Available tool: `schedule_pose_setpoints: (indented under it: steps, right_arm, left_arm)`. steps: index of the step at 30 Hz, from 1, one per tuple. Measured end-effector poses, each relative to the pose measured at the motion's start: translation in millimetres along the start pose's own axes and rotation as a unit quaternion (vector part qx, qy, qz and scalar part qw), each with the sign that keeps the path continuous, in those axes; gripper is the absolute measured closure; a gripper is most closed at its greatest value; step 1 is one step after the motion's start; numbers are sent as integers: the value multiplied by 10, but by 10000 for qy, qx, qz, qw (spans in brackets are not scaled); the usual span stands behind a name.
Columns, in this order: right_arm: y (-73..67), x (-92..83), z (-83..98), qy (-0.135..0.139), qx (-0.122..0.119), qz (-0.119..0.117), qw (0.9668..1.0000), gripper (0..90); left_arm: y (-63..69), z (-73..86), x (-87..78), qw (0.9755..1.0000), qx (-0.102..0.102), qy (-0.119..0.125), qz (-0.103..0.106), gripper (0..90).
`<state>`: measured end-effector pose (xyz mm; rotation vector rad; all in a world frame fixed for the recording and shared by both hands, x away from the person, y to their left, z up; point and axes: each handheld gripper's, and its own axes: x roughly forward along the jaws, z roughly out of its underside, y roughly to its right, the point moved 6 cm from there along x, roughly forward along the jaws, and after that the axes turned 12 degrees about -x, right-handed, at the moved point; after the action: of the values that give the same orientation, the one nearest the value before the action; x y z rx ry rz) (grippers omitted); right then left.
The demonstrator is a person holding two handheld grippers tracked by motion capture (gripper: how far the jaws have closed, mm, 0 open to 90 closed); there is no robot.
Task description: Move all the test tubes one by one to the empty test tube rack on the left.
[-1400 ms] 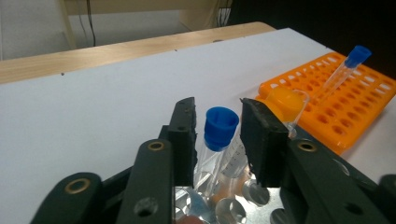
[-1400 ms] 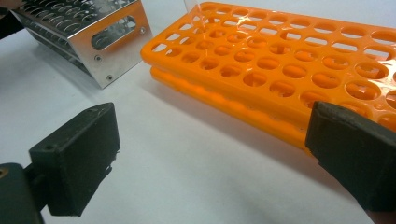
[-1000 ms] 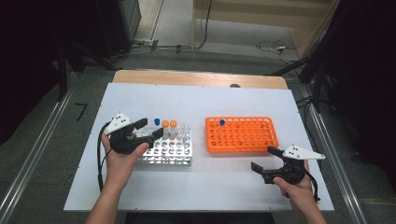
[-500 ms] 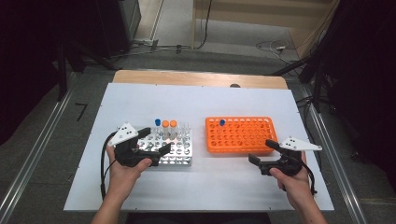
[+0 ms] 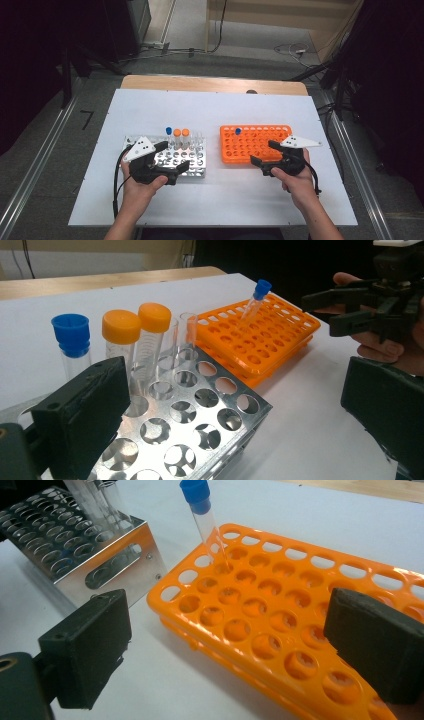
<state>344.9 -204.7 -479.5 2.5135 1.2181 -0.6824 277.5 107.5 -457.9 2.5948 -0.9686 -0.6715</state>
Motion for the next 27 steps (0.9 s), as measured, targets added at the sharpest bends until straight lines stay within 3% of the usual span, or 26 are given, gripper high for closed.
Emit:
schedule_pose_setpoints:
  steps: [10, 21, 27]
  right_arm:
    - [-31, 393, -72, -118, -90, -156, 9998, 188]
    - [-44, 619, -189, -130, 27, -95, 9999, 454]
    - [-87, 743, -162, -320, -132, 90, 9994, 548]
  left_arm:
    - [52, 10, 29, 10000, 49, 3, 36, 0]
    - [60, 4, 22, 10000, 80, 20, 10, 0]
    - [72, 4, 39, 10000, 84, 21, 20, 0]
